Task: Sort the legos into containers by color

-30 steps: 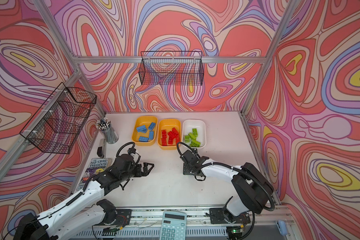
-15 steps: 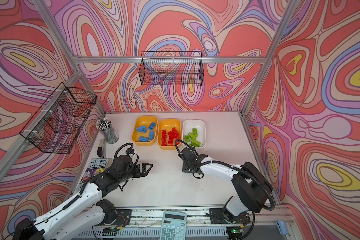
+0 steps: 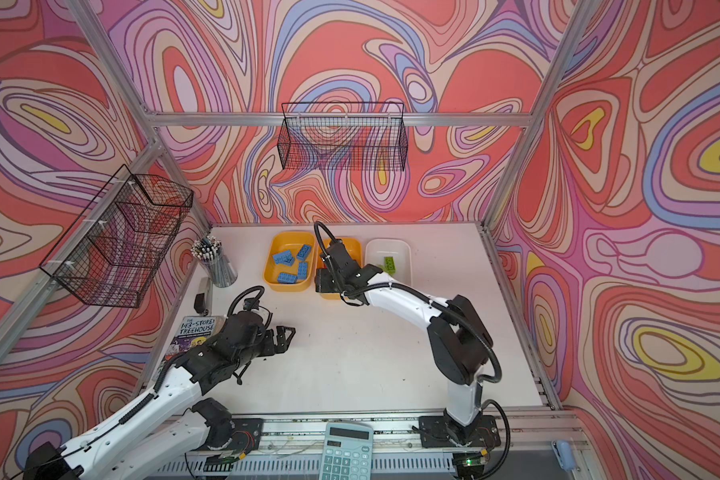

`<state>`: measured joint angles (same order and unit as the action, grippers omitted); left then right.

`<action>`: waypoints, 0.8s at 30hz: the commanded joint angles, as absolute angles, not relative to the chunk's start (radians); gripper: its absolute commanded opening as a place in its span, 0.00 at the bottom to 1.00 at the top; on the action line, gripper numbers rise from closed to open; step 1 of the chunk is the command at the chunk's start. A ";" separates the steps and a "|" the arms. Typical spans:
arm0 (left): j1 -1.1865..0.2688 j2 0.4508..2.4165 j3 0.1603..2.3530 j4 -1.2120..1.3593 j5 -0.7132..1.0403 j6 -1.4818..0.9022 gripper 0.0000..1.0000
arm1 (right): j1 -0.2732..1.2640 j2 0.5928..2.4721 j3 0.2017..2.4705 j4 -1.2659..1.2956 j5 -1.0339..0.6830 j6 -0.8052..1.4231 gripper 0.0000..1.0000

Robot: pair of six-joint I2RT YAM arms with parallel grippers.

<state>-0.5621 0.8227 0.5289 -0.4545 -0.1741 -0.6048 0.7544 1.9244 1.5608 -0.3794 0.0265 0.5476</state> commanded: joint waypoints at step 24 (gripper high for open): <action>-0.561 0.887 0.685 -0.486 -0.463 -0.561 1.00 | 0.726 2.240 1.952 -0.207 -0.188 0.346 0.98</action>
<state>-0.5621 0.8711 0.6563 -0.5365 -0.4091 -0.6025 0.7475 2.3836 2.0472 -0.2787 -0.1581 0.3466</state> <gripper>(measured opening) 0.999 0.982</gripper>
